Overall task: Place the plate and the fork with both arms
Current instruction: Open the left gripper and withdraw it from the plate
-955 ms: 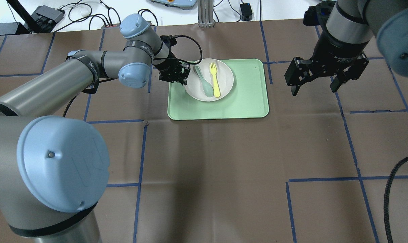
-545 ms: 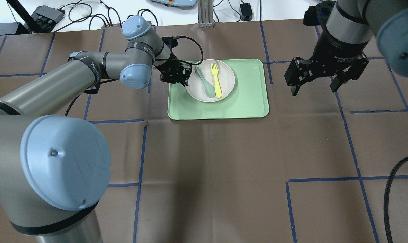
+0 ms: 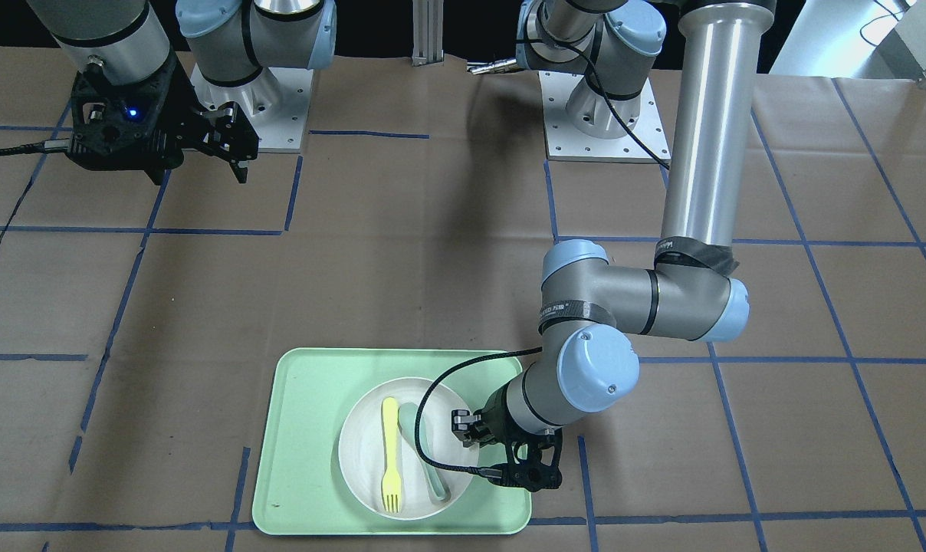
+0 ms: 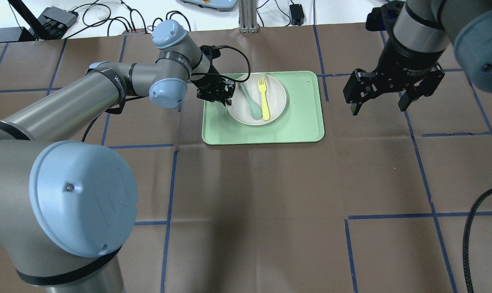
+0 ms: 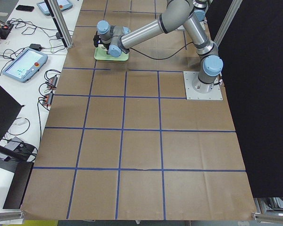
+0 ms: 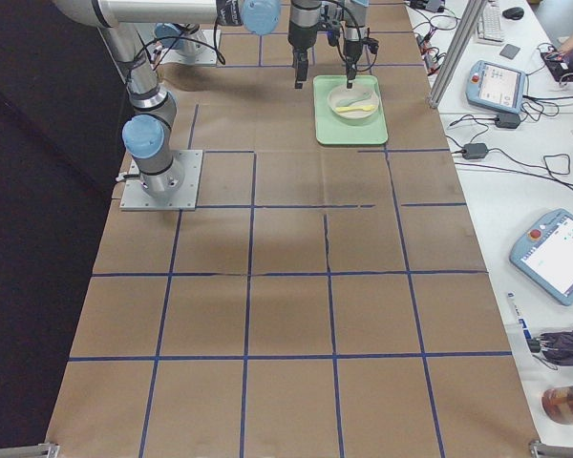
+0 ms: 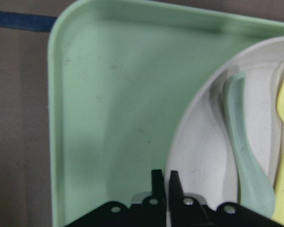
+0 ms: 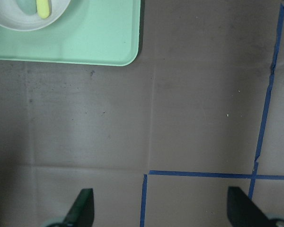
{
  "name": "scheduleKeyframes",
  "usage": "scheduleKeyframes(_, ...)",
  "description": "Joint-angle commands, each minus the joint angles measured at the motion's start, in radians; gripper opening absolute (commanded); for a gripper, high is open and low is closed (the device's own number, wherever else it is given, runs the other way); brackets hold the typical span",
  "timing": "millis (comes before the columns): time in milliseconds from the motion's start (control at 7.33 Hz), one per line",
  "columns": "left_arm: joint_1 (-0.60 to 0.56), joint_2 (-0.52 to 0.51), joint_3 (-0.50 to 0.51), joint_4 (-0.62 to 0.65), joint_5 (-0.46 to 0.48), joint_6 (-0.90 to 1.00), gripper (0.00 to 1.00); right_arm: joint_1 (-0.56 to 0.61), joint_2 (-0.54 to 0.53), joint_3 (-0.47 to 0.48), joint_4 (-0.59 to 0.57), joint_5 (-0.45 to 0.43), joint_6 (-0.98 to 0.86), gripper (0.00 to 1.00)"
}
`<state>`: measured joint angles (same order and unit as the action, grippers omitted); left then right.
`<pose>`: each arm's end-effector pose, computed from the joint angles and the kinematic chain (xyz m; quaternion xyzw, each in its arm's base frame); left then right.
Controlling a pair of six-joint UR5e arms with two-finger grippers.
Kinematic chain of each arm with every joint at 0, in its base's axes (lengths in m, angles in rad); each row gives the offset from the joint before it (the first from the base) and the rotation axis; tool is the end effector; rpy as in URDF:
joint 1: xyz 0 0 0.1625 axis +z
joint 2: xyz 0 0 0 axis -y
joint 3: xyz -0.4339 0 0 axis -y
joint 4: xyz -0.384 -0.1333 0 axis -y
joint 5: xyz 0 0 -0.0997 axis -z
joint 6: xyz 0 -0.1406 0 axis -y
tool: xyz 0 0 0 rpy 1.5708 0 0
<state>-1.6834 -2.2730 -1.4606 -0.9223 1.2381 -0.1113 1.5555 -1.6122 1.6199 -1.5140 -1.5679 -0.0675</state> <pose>-0.2574 -0.6813 0.1524 -0.0053 -0.9858 0.0092 0.1676 0.1267 -0.4585 0.4463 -0.0260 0.9991 0.0322 0.0028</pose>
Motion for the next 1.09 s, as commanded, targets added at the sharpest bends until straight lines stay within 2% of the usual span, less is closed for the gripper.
scheduleKeyframes(0,-0.010,0.007,-0.004,0.000,0.004,-0.001,0.96,0.000,0.000,0.000,0.000,0.000,0.000,1.00)
scheduleKeyframes(273,-0.015,0.073,-0.030,-0.026,0.009,-0.011,1.00,0.000,0.000,0.000,0.000,-0.001,0.000,1.00)
scheduleKeyframes(409,-0.015,0.148,-0.032,-0.123,0.021,-0.011,1.00,0.000,0.000,0.000,0.000,0.000,0.000,1.00)
scheduleKeyframes(545,-0.016,0.247,-0.033,-0.248,0.129,-0.011,1.00,0.000,0.000,0.000,0.000,0.000,0.000,1.00)
scheduleKeyframes(955,-0.004,0.565,-0.035,-0.707,0.314,0.004,1.00,0.000,0.000,0.000,0.000,0.002,0.000,1.00)
